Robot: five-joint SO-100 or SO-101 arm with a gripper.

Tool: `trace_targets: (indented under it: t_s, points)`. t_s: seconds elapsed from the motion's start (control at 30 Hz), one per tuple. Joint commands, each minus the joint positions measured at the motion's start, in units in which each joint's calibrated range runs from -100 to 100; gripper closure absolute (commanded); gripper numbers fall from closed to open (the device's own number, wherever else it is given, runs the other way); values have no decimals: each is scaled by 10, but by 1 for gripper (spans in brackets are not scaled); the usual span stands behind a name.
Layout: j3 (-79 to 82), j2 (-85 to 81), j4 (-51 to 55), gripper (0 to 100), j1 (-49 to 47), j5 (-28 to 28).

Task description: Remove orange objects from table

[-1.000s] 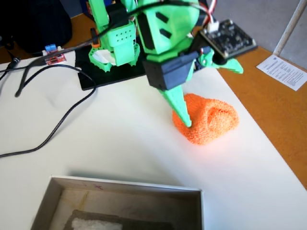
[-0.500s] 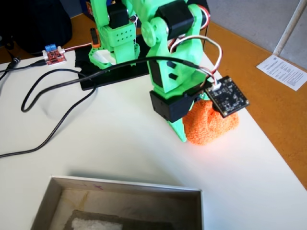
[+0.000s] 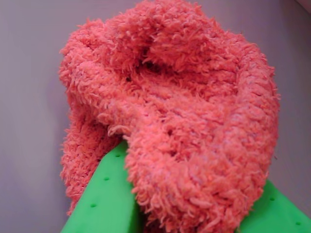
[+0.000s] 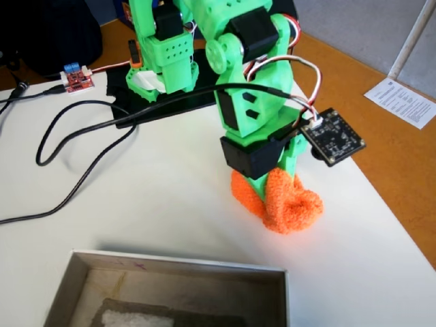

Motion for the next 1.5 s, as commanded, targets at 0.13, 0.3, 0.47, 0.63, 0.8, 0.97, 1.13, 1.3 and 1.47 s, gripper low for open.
trace_targets:
  t_s: [0.13,0.3,0.47,0.63,0.8,0.97,1.13,1.3,1.47]
  points:
    - [-91,-199,11,100,14,-28]
    - [-186,-288,27,100,74,-31]
    - [-267,-248,87,100,186,-34]
    - [-308,-159,87,100,298,-29]
    - [-382,-62,86,100,374,-6]
    - [-416,-13,87,100,386,7]
    - [-452,24,88,100,378,14]
    - [-476,50,70,100,359,11]
    - [-460,47,70,100,316,10]
